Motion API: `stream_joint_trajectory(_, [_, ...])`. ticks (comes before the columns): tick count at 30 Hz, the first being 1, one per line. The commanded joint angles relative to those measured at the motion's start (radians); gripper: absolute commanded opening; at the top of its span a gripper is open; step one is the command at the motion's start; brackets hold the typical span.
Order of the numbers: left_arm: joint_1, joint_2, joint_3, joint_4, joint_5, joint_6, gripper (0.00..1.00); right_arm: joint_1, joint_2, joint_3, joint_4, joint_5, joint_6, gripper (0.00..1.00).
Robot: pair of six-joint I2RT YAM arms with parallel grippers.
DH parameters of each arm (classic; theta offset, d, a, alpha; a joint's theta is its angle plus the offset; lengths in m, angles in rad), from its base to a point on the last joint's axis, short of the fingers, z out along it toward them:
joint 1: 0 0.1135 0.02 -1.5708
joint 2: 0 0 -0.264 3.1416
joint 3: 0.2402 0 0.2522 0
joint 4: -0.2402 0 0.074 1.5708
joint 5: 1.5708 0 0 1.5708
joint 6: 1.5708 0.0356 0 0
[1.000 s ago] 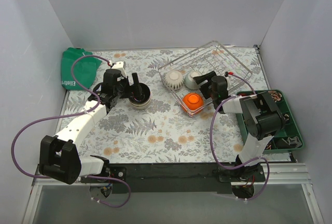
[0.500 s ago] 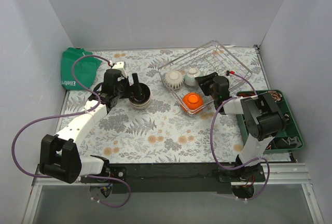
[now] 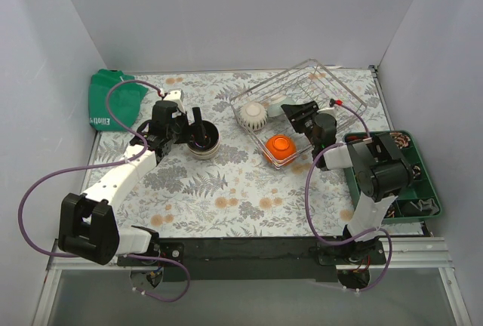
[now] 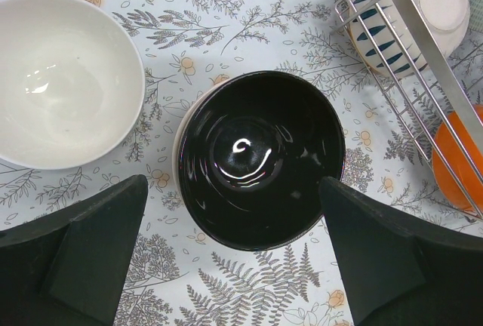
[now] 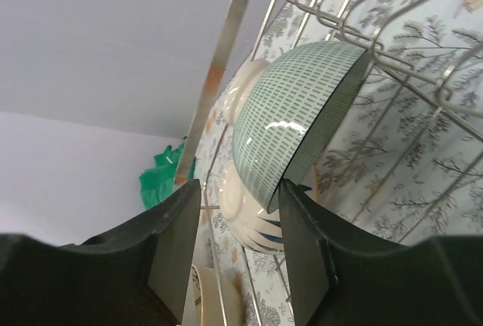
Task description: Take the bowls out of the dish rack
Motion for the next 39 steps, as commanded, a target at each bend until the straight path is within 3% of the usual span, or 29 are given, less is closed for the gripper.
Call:
stream_joint_trajectory(1, [-0.005, -0.007, -0.014, 0.016, -0.009, 0.014, 0.98, -0.001, 0.043, 0.015, 0.239, -0.04, -0.017, 0.54])
stream_joint_trajectory(23, [-0.005, -0.001, -0.016, 0.017, 0.003, 0.01, 0.98, -0.001, 0.19, 0.145, 0.273, -0.018, -0.063, 0.51])
stream_joint_trajectory(27, [-0.005, -0.003, -0.016, 0.017, 0.006, 0.008, 0.98, -0.001, 0.187, 0.127, 0.27, 0.005, -0.065, 0.46])
stream_joint_trajectory(39, [-0.005, -0.009, -0.016, 0.017, 0.009, 0.007, 0.98, -0.003, 0.127, 0.187, -0.01, 0.081, -0.071, 0.54])
